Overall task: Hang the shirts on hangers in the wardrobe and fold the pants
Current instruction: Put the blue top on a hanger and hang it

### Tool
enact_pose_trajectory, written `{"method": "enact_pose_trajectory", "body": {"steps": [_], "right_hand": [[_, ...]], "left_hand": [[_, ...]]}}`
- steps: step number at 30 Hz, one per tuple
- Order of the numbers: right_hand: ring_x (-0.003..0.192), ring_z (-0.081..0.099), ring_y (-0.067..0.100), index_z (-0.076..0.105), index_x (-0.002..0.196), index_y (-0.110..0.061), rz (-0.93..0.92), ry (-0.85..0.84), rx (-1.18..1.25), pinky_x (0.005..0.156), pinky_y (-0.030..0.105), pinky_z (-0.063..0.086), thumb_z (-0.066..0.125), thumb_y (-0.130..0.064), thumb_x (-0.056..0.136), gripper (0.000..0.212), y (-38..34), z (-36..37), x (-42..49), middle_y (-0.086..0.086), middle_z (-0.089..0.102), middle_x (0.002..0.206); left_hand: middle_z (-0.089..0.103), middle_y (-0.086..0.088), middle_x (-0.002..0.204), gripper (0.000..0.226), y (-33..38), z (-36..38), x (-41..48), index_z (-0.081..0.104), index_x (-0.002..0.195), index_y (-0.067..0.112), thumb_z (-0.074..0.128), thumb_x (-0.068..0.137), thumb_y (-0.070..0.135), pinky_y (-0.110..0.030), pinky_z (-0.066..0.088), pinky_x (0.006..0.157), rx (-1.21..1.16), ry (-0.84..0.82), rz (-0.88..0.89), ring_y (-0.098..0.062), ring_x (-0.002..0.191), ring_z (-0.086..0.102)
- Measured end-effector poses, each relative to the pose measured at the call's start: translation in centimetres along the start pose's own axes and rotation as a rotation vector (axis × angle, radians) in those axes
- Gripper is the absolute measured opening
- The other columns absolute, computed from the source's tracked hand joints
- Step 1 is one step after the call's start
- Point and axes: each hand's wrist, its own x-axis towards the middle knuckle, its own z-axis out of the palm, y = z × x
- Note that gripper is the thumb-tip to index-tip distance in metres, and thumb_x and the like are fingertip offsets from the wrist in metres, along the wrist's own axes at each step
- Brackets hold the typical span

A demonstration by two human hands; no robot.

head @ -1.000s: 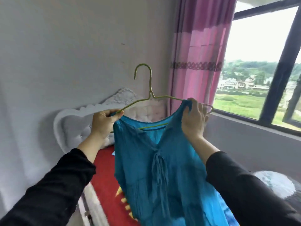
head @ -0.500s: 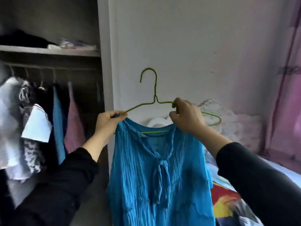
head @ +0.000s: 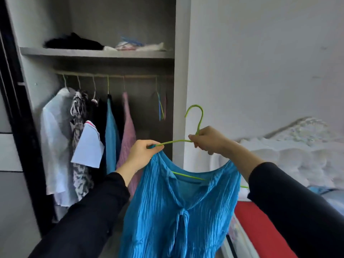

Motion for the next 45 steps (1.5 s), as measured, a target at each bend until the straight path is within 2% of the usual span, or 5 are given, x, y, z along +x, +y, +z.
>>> {"method": "enact_pose_trajectory", "body": {"steps": [8,23,28,35,45], "right_hand": [[0.048,0.054,0.017,0.067,0.085,0.003,0.0,-0.038,0.047,0.042,0.022,0.047,0.054,-0.024,0.097,0.032,-3.2,4.6,10.0,0.007,0.06,0.059],[0.063,0.069,0.035,0.052,0.086,-0.001,0.089,0.276,0.122,0.053,0.035,0.059,0.05,-0.021,0.099,0.024,-11.3,13.4,29.1,0.023,0.062,0.1],[0.063,0.067,0.029,0.045,0.075,-0.011,0.107,0.359,0.14,0.034,0.019,0.041,0.047,-0.016,0.098,0.023,-14.8,13.8,35.5,0.01,0.055,0.087],[0.1,0.062,0.036,0.052,0.108,-0.001,0.077,0.429,0.124,0.081,0.041,0.054,0.045,-0.011,0.094,0.018,-18.2,13.5,43.4,0.018,0.057,0.111],[0.102,0.058,0.03,0.045,0.109,-0.005,0.041,0.409,0.26,0.088,0.046,0.055,0.046,-0.007,0.094,0.015,-19.1,14.1,53.5,0.014,0.055,0.107]], "left_hand": [[0.054,0.003,0.137,0.049,-6.4,-0.5,10.8,0.054,0.135,0.029,0.061,0.087,0.032,-0.022,0.038,0.094,0.217,-0.146,-0.225,-0.017,0.122,0.052],[0.039,-0.005,0.149,0.045,-13.0,-9.1,29.2,0.057,0.132,0.025,0.054,0.087,0.025,-0.047,-0.001,0.117,1.081,-0.095,0.341,-0.024,0.148,0.008],[0.039,-0.004,0.149,0.047,-14.4,-12.1,35.1,0.057,0.13,0.028,0.059,0.083,0.027,-0.047,-0.004,0.117,1.067,-0.095,0.374,-0.021,0.147,0.009],[0.04,-0.004,0.147,0.049,-14.5,-14.1,41.1,0.054,0.133,0.026,0.059,0.083,0.027,-0.047,-0.008,0.117,1.038,-0.068,0.426,-0.021,0.147,0.01],[-0.002,-0.013,0.16,0.097,-14.1,-15.0,48.3,0.002,0.152,0.005,0.065,0.079,0.016,-0.04,-0.004,0.118,1.032,0.105,0.461,-0.026,0.148,-0.004]]}}
